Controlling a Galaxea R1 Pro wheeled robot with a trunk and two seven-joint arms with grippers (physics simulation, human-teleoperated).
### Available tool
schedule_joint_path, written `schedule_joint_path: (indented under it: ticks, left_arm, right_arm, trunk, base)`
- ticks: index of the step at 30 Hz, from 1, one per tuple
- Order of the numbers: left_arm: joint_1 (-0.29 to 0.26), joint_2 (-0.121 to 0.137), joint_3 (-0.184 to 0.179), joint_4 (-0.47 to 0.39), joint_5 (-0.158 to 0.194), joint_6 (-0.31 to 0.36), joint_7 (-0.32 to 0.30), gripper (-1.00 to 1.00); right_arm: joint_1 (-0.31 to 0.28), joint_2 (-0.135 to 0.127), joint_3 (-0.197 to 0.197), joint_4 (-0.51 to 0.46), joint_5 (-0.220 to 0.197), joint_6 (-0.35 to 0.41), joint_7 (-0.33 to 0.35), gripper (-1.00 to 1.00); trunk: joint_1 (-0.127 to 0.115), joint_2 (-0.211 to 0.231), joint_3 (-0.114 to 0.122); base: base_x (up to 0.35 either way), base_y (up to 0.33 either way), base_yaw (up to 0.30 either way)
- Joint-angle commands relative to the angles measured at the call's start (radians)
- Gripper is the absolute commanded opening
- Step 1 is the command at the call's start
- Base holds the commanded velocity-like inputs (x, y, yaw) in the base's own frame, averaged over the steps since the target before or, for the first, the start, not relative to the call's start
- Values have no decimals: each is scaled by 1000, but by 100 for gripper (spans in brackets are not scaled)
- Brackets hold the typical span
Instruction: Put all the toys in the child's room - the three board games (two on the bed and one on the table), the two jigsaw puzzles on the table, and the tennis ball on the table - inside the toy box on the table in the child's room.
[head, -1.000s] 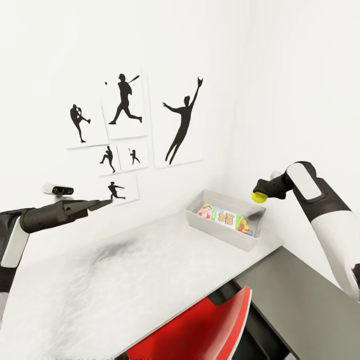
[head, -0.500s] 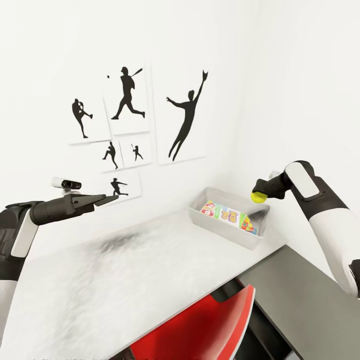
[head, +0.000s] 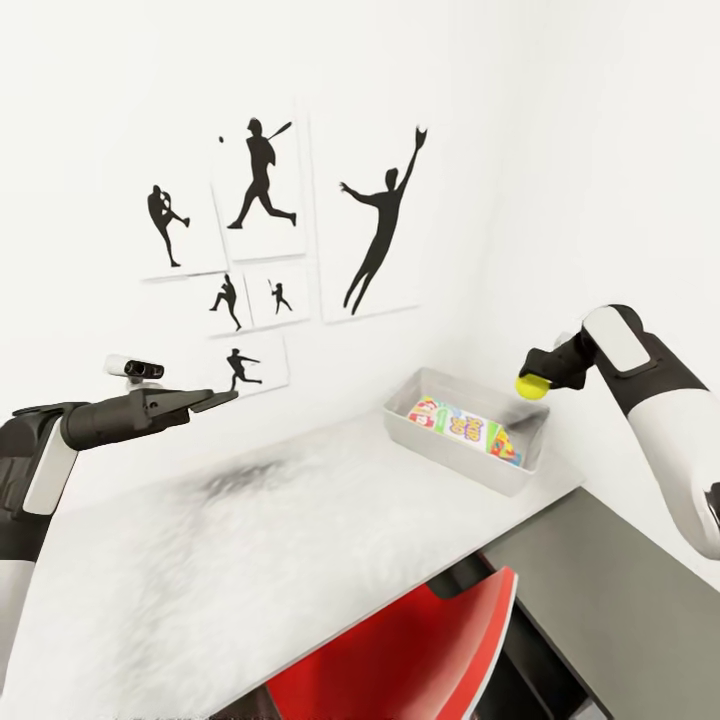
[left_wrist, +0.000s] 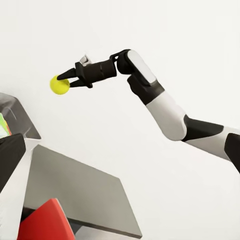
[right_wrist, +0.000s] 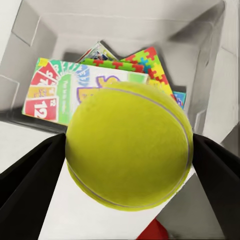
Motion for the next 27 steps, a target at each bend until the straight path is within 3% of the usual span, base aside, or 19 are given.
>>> schedule_joint_path:
  ticks: [1,9,16,27]
  left_arm:
    - [-1,0,0,0,2,11,-2,100]
    - [-1,0,-2,-2,1,11,-2,100]
    - [-1,-1,-4,-4,0,11,-2,100]
    - [-1,-1,-3,-5,0,11,-2,100]
  right_arm:
    - [-2,-3,6,7,-12,1,-10,-100]
    - [-30,-11,7,24,-11,1,-13,-100]
    - [-69,-35,4,29,-10,0,-34,-100]
    - [-72,-35,0,42,-11,-1,-63,-100]
  trunk:
    - [1,-2,-4]
    - [1,-2,-17]
    - [1,-2,-28]
    - [1,-2,-46]
  base:
    - [0,0,65]
    - [0,0,65]
    - [0,0,65]
    - [0,0,65]
